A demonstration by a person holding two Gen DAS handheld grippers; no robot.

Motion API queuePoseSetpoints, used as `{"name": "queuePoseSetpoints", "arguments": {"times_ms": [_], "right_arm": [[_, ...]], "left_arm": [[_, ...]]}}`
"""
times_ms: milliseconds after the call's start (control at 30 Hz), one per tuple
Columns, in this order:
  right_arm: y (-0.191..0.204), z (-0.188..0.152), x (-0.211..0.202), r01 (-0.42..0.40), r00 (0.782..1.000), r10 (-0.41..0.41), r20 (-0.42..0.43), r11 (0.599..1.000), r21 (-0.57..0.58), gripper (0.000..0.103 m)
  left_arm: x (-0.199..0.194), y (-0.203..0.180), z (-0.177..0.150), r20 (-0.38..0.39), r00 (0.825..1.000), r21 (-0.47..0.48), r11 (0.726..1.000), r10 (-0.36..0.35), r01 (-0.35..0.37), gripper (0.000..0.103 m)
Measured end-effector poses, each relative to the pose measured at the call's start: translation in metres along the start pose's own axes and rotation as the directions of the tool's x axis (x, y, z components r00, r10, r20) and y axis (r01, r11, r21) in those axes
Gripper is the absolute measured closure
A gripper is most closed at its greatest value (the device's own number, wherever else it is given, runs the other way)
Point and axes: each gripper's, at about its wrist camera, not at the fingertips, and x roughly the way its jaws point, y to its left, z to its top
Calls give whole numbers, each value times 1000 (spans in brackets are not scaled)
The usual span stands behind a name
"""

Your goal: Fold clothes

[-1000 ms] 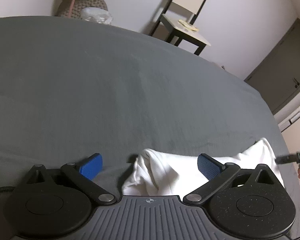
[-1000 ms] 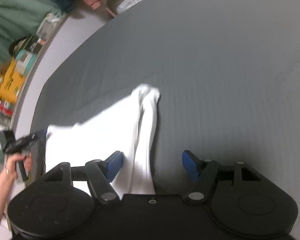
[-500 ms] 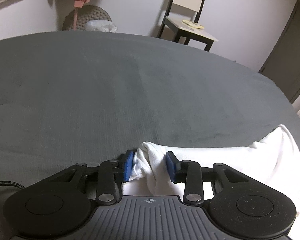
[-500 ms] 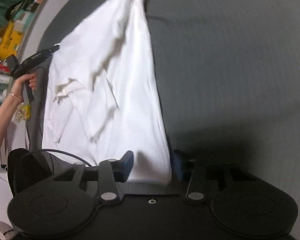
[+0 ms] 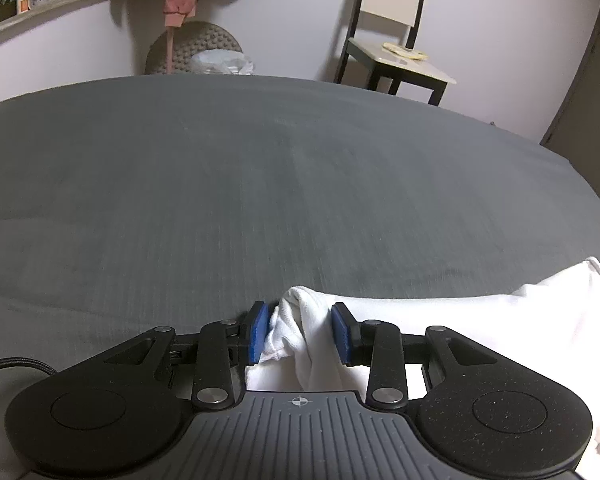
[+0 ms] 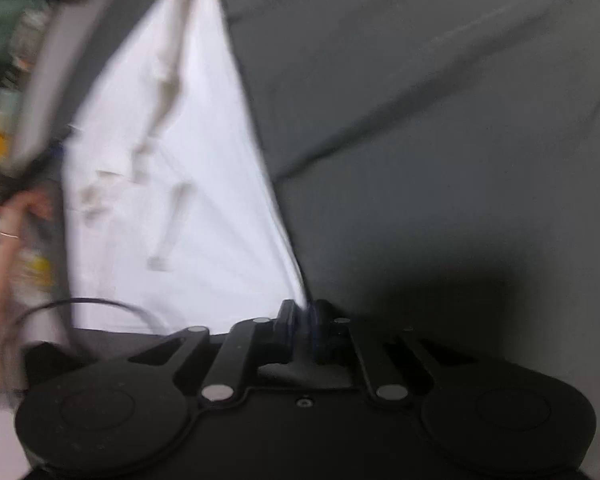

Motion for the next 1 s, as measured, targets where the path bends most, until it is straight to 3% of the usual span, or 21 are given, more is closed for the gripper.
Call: {"name": "queuePoseSetpoints", "arguments": {"times_ms": [33, 100, 167, 300, 400, 567, 667, 800, 833, 933, 1000], "right_arm": [[3, 4, -3, 4, 1000, -4, 11, 999, -32, 84], [16, 17, -21, 15, 995, -4, 100, 994, -111, 42], [35, 41, -40, 24, 979, 13, 205, 984, -178, 27], [81, 113, -52, 71, 939, 31, 342, 957, -282, 27], [118, 171, -36, 148, 923, -7, 384, 929, -338, 26], [152, 243, 3, 208, 959, -97, 266, 881, -425, 19], [160, 258, 14, 237, 967, -154, 202, 832, -501, 19], [166, 275, 15, 191, 974, -97, 203, 831, -522, 19], [166, 279, 17, 189, 976, -100, 196, 836, -516, 20], [162, 294, 29, 220, 974, -165, 156, 859, -462, 44], [157, 302, 33, 208, 977, -171, 124, 884, -419, 48]], "left_arm": [[1, 0, 1, 0, 1000, 10, 1000, -14, 14, 67], [4, 1, 5, -9, 999, 31, 998, -48, 48, 67], [7, 5, 8, -17, 996, 39, 996, -82, 83, 66], [9, 20, 11, -33, 982, -32, 982, -185, 184, 38], [8, 24, 16, -39, 979, -20, 980, -199, 199, 37], [18, 28, 26, -133, 978, -2, 987, -161, 162, 37], [20, 29, 30, -158, 967, 31, 978, -197, 205, 37], [21, 25, 33, -195, 957, 95, 967, -215, 237, 38], [21, 25, 34, -202, 955, 99, 966, -217, 240, 38], [22, 25, 38, -220, 951, 109, 963, -217, 245, 39], [21, 25, 42, -227, 951, 110, 964, -212, 241, 46]]}}
